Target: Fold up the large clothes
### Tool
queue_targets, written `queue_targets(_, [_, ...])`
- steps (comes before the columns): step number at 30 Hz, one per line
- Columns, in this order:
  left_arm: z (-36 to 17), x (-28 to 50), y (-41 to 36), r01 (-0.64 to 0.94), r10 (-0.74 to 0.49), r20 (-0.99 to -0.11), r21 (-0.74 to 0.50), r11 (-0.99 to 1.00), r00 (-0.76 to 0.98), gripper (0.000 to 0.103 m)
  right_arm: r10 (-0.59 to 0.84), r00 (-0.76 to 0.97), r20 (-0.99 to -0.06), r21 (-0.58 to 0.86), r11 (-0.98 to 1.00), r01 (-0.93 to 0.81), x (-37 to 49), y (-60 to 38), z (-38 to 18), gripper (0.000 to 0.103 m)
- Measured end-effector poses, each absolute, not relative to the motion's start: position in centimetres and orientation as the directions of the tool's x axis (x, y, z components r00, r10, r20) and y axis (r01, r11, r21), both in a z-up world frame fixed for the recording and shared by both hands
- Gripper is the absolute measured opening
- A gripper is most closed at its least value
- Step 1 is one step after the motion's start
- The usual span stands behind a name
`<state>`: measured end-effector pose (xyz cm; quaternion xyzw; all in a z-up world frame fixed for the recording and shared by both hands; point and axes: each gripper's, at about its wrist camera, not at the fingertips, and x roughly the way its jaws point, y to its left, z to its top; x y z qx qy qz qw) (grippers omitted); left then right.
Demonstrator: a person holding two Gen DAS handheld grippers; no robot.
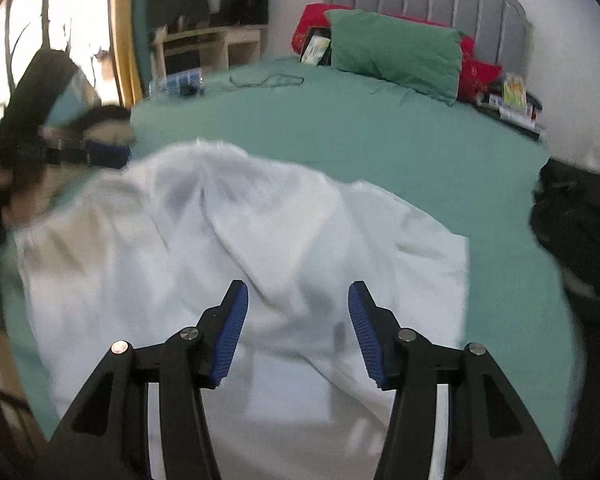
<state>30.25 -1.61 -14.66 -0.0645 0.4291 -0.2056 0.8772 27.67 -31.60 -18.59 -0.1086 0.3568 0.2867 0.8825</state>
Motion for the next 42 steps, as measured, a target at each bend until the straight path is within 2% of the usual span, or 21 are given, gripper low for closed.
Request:
queue_targets(4, [-16.2, 32.6, -5.0, 0.299, -0.396, -0.759, -0.273, 0.914, 0.517, 0.061, 0.453, 0.553, -0.699, 0.098, 0.827, -0.553, 29.9, -29.1, -19.5, 0.052])
queue_targets(8, [-20.4, 34.9, -6.5, 0.23, -0.378, -0.834, -0.307, 0.923, 0.402, 0.061, 0.432, 0.471, -0.769, 0.153, 0.84, -0.521, 32.1, -27.7, -22.2, 0.052])
queue_targets(10, [-21.2, 34.2, -6.7, 0.238, -0.366, -0.833, -0.289, 0.927, 0.415, 0.061, 0.414, 0.439, -0.797, 0.172, 0.853, -0.493, 32.3, -27.8, -23.9, 0.052])
queue_targets(15, [-21.2, 31.9, -6.1, 0.249, -0.347, -0.84, -0.262, 0.932, 0.416, 0.061, 0.37, 0.447, -0.814, 0.096, 0.845, -0.526, 30.1, -27.3, -23.8, 0.052])
queue_targets(18, [-20.4, 29.4, -3.9, 0.187, -0.327, -0.831, -0.27, 0.945, 0.45, 0.061, 0.369, 0.46, -0.807, 0.101, 0.855, -0.509, 28.8, -28.1, -23.4, 0.052])
queue_targets(22, [-18.8, 25.6, -0.4, 0.111, -0.276, -0.805, -0.257, 0.96, 0.525, 0.061, 0.385, 0.539, -0.749, 0.138, 0.887, -0.441, 25.9, -31.0, -21.4, 0.052])
queue_targets(26, [-17.4, 21.7, 2.4, 0.062, -0.205, -0.781, -0.21, 0.976, 0.589, 0.061, 0.314, 0.629, -0.711, 0.115, 0.934, -0.337, 22.3, -34.7, -20.5, 0.052])
queue_targets(34, [-15.6, 13.9, 9.6, -0.143, -0.042, -0.736, -0.187, 0.972, 0.676, 0.062, 0.132, 0.666, -0.734, 0.073, 0.991, -0.116, 18.6, -42.2, -20.6, 0.053])
queue_targets(42, [-19.1, 10.6, 14.1, -0.291, -0.042, -0.79, -0.274, 0.917, 0.611, 0.071, 0.087, 0.652, -0.753, 0.163, 0.985, 0.058, 17.0, -47.7, -20.4, 0.058])
